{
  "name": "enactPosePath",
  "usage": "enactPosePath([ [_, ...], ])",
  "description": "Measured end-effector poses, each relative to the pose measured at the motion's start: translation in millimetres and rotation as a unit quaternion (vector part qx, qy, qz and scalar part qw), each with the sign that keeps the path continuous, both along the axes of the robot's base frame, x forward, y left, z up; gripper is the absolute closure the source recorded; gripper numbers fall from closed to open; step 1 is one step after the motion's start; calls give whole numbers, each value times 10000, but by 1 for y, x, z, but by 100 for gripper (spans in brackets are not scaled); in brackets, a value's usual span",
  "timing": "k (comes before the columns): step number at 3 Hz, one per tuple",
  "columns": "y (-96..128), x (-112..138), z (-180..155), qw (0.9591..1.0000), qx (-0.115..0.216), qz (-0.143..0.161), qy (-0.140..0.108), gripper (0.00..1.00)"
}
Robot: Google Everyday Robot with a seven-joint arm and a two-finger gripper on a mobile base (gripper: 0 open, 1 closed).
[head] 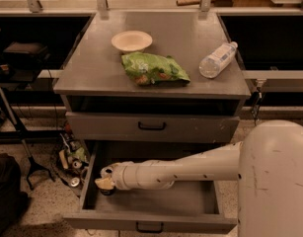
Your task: Place pepsi can into middle drawer
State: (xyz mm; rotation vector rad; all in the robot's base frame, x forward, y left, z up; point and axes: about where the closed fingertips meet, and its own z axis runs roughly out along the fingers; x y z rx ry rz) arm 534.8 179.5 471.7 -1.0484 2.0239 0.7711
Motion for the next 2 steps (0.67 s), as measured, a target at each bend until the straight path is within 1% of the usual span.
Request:
enactPosePath([
  [1,-15,3,-9,9999,26,-164,10,100],
  [2,-27,5,-15,9994,66,-333,24,81],
])
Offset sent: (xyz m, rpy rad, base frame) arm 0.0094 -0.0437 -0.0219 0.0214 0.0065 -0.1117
